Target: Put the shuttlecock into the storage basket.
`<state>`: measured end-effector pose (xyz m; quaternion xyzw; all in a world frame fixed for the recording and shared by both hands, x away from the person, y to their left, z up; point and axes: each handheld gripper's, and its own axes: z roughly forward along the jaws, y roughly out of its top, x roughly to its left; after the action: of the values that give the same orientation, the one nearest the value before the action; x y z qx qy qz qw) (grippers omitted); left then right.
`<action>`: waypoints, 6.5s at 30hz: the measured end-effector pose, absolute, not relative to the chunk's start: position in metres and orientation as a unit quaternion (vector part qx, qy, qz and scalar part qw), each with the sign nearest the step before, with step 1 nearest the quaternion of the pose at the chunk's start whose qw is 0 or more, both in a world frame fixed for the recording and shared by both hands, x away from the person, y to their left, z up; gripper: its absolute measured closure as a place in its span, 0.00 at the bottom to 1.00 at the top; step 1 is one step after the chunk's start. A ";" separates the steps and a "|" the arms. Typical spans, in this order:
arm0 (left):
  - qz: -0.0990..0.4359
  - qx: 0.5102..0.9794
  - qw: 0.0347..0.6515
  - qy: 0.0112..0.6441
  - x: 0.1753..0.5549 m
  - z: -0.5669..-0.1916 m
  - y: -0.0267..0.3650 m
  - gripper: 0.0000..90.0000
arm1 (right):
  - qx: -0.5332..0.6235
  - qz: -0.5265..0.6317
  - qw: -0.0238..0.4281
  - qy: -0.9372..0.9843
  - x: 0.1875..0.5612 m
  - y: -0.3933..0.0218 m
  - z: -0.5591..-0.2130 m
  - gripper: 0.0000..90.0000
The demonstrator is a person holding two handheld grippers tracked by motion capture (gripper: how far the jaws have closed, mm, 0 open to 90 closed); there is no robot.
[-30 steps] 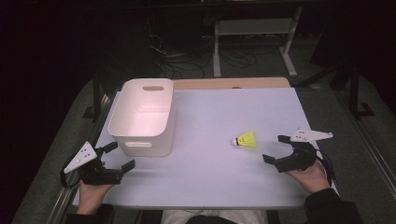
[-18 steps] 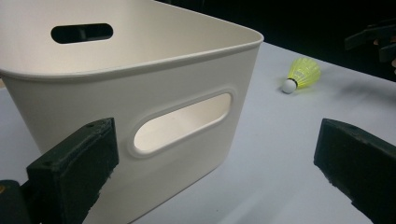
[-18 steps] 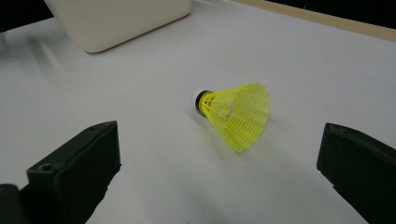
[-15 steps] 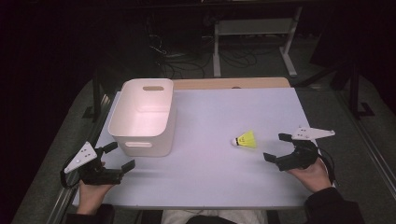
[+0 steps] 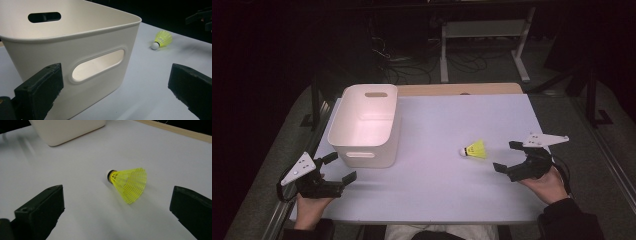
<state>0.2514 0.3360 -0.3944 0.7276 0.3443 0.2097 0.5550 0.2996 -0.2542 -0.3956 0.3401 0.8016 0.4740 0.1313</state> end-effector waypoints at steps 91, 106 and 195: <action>0.196 0.724 0.566 0.341 0.261 -0.394 0.335 0.00 | 0.273 0.391 0.037 0.878 0.332 -0.201 -0.401 0.78; 0.196 0.725 0.566 0.340 0.261 -0.394 0.334 0.00 | 0.278 0.380 0.019 0.882 0.334 -0.205 -0.410 0.98; 0.193 0.724 0.568 0.341 0.262 -0.394 0.334 0.00 | 0.346 0.332 0.038 0.877 0.416 -0.217 -0.424 0.98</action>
<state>0.2621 0.3342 -0.3940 0.7243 0.3405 0.1932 0.5675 0.4160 -0.2166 -0.4243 0.3459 0.8767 0.3322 0.0379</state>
